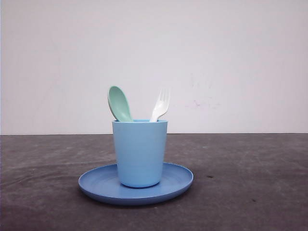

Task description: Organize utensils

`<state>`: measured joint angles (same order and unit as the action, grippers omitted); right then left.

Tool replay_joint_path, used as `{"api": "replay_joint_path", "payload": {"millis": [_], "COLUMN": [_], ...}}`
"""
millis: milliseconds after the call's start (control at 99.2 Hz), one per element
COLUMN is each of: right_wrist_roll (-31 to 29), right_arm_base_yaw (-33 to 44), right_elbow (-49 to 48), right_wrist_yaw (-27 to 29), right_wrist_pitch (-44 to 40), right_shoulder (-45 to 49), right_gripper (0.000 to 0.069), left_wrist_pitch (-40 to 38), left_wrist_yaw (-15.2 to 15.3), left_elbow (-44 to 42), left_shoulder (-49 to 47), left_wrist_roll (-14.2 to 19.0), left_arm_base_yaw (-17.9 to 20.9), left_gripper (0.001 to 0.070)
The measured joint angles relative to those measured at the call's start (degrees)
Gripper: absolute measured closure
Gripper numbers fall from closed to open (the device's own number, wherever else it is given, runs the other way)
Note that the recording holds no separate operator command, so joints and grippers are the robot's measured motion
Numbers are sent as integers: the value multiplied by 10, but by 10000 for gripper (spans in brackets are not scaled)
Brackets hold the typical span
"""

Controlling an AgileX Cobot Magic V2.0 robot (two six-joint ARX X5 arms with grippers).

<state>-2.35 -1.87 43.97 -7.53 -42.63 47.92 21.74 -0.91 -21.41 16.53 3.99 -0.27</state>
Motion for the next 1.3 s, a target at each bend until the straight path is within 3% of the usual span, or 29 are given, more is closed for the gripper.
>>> {"api": "replay_joint_path", "payload": {"millis": [161, 363, 514, 1301], "right_wrist_roll": [0, 0, 0, 0], "right_arm_base_yaw": [0, 0, 0, 0], "right_elbow": [0, 0, 0, 0], "right_wrist_yaw": [0, 0, 0, 0], "right_wrist_pitch": [0, 0, 0, 0], "right_shoulder": [0, 0, 0, 0], "right_gripper": [674, 674, 674, 674], "left_wrist_pitch": [-49, -78, -114, -113], "left_wrist_yaw": [-4, -4, -7, -9], "left_elbow": [112, 182, 196, 196], "left_shoulder": [-98, -161, -162, -162], "left_wrist_roll": [0, 0, 0, 0], "left_arm_base_yaw": [0, 0, 0, 0], "left_gripper": [691, 691, 691, 691]}}
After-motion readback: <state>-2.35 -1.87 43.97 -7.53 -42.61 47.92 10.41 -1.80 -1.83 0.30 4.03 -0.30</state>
